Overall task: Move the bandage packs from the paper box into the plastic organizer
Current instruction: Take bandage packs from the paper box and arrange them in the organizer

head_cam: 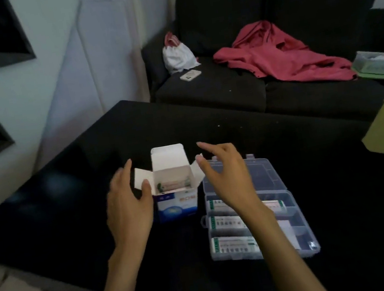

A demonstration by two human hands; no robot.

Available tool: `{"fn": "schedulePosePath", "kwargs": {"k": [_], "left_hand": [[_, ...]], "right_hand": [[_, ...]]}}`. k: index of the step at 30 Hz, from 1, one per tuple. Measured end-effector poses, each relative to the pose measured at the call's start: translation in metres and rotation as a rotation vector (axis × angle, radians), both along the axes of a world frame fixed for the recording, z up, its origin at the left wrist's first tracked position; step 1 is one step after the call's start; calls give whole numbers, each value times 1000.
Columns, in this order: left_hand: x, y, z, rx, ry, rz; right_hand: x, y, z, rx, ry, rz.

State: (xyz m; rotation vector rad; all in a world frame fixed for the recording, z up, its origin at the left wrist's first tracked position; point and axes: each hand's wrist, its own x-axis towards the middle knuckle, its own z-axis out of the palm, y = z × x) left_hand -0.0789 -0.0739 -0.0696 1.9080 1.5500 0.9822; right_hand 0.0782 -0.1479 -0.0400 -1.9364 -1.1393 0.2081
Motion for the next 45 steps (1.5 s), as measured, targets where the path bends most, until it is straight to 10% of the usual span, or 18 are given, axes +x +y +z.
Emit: {"fn": "schedulePosePath", "kwargs": {"k": [6,12,18,23,32,45], "left_hand": [[4,12,1,-598,-761,-17],[-10,23,5,-242,-498,-126],[-2,19,-7,-291,-434,-130],[7,15,-5,-150,-374,-55],[6,16,-10,-145,-291,-50],[-10,18,1,-374,-140,-130]], "right_hand": [[-11,11,-34,143,171,30],[-2,-4,-33,301,208,169],[-5,0,-40,214,207,20],[-11,-3,-33,157,-369,-89],[-32,26,26,-352,-913,419],[-25,57,12,-663,-861,450]]}}
